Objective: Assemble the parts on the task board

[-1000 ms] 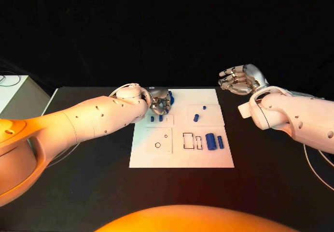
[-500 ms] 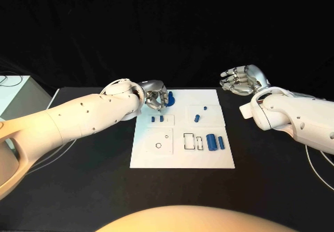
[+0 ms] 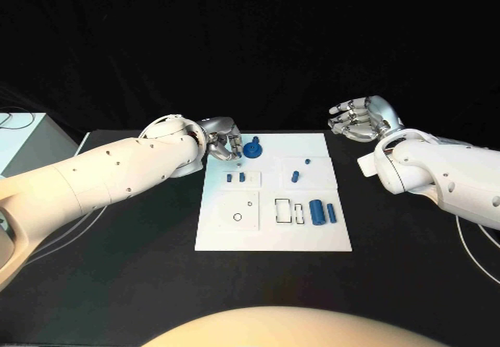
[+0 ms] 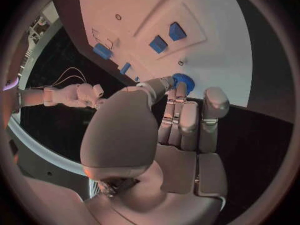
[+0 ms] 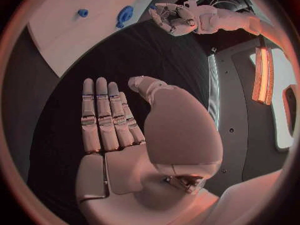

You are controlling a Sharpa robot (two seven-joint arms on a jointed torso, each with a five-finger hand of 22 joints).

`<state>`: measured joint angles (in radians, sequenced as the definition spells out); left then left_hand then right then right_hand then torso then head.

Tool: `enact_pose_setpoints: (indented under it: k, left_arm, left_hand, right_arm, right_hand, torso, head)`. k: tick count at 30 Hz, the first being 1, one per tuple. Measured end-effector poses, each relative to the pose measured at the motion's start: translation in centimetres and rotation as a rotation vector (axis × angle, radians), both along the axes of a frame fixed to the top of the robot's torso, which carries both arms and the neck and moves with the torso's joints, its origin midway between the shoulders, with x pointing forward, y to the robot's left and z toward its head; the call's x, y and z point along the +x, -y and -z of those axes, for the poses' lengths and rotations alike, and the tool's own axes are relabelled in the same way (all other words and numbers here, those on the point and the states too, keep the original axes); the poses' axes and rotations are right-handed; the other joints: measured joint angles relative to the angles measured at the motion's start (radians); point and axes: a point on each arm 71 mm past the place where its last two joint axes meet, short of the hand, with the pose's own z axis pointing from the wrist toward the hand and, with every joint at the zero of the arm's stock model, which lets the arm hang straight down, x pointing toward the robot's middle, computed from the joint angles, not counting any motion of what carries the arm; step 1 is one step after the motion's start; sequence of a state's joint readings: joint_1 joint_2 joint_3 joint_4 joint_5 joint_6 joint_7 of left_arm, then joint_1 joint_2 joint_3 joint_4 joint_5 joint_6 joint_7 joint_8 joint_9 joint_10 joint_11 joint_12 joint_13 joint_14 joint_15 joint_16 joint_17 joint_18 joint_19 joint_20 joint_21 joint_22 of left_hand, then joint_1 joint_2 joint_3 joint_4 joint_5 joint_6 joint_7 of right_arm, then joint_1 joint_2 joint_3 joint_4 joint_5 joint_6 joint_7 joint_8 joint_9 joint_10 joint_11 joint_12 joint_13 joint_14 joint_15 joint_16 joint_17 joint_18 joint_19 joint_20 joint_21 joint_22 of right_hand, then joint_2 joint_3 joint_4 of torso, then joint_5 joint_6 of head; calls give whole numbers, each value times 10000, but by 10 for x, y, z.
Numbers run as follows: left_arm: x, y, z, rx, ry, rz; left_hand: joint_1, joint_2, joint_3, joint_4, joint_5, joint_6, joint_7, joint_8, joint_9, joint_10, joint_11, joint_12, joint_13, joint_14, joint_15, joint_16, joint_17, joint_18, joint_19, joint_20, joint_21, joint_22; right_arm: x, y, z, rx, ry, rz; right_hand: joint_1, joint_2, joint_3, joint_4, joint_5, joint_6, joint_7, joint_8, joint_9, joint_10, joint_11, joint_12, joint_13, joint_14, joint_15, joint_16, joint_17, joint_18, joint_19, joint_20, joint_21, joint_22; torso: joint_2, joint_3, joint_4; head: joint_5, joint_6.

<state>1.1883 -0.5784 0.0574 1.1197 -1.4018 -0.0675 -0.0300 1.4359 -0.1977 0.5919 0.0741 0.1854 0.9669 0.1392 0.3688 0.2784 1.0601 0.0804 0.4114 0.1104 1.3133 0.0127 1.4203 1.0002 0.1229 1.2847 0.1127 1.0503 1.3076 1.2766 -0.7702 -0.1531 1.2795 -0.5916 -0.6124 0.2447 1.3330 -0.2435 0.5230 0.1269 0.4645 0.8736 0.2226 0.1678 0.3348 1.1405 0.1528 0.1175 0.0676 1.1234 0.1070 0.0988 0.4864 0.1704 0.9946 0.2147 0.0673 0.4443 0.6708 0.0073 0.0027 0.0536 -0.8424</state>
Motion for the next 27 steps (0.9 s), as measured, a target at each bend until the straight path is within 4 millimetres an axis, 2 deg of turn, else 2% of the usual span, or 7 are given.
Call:
enact_pose_setpoints:
  k: [12, 27]
  left_arm:
    - [4, -3, 7, 307, -287, -194]
    - [3, 4, 20, 585, -571, -99]
  left_hand:
    - [-87, -13, 0, 0, 0, -2, 0, -35, 17, 0, 0, -50, 0, 0, 0, 0, 21, 1, 0, 0, 0, -1]
    - [-86, -13, 0, 0, 0, -3, -1, -35, 15, -1, 0, -50, 1, 0, 0, -1, -27, 2, -1, 0, 0, -1]
  right_arm:
    - [0, 0, 0, 3, 4, -12]
    - [0, -1, 0, 0, 9, -11]
  right_hand:
    - [0, 0, 0, 0, 0, 0, 0, 0, 0, 0, 0, 0, 0, 0, 0, 0, 0, -1, 0, 0, 0, -14]
    - [0, 0, 0, 0, 0, 0, 0, 0, 0, 0, 0, 0, 0, 0, 0, 0, 0, 0, 0, 0, 0, -14]
  torso:
    - [7, -2, -2]
    - [13, -7, -10]
  head:
    - [38, -18]
    - [51, -70]
